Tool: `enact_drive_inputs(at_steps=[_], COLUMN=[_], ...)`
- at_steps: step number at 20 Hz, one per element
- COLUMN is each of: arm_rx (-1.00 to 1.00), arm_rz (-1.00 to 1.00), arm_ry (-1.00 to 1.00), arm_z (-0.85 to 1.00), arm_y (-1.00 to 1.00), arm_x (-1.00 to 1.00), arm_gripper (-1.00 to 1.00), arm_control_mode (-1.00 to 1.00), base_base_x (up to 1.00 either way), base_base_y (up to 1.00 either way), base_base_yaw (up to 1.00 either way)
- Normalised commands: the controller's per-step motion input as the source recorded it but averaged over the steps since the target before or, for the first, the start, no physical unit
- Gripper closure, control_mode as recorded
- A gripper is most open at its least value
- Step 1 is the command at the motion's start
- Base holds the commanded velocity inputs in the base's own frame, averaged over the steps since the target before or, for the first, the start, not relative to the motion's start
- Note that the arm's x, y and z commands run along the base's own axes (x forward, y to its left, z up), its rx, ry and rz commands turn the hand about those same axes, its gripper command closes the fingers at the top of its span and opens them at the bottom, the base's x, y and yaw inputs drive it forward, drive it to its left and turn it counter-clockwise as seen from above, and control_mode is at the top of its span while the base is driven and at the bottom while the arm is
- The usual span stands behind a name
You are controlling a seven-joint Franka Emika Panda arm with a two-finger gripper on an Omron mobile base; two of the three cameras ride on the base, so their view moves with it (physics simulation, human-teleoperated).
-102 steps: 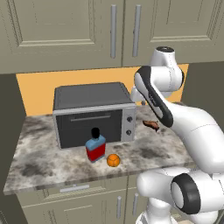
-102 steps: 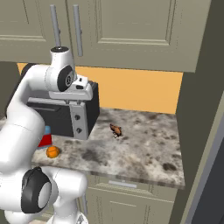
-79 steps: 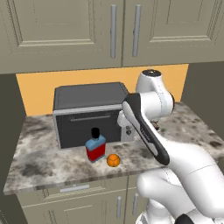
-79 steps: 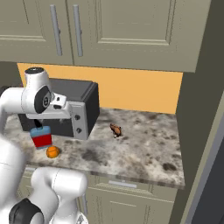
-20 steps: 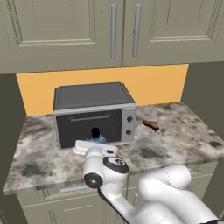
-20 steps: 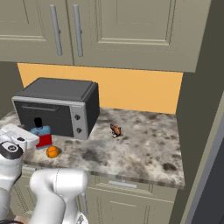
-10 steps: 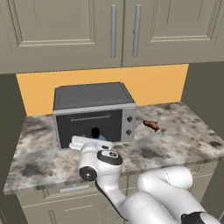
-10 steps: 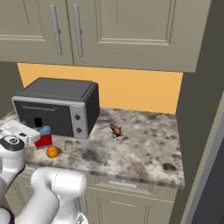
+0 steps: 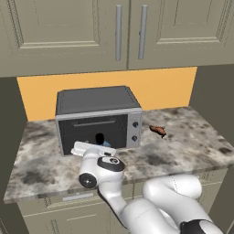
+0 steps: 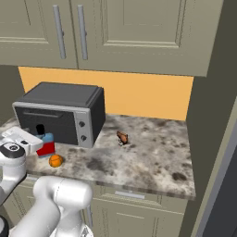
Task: Place the liquor on the top shelf of the fridge to keep it out of children's reach, and place the orange and potato on lower shelves for easy access.
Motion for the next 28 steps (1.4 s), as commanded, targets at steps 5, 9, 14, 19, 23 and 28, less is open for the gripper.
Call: enact_drive_inputs(at_steps=[5, 9, 14, 19, 23, 28], arm_rx=[0.0, 0.0, 0.0, 0.0, 0.0, 0.0], arm_rz=[-0.03, -0.04, -0.02, 0.0, 0.0, 0.0], arm_ry=[0.0, 0.0, 0.0, 0.0, 0.0, 0.0], arm_z=[-0.06, -0.11, -0.11, -0.07, -0.06, -0.06], arm_y=[0.0, -0.01, -0.05, -0.03, -0.1, -0.16], arm_x=[0.08, 0.07, 0.1, 0.15, 0.18, 0.19], arm_gripper=[-1.0, -1.0, -1.0, -1.0, -1.0, -1.0], arm_control_mode=[-1.0, -1.0, -1.0, -1.0, -1.0, -1.0], base_base_x=[0.0, 0.0, 0.0, 0.0, 0.0, 0.0], base_base_y=[0.0, 0.0, 0.0, 0.0, 0.0, 0.0], base_base_yaw=[0.0, 0.0, 0.0, 0.0, 0.0, 0.0])
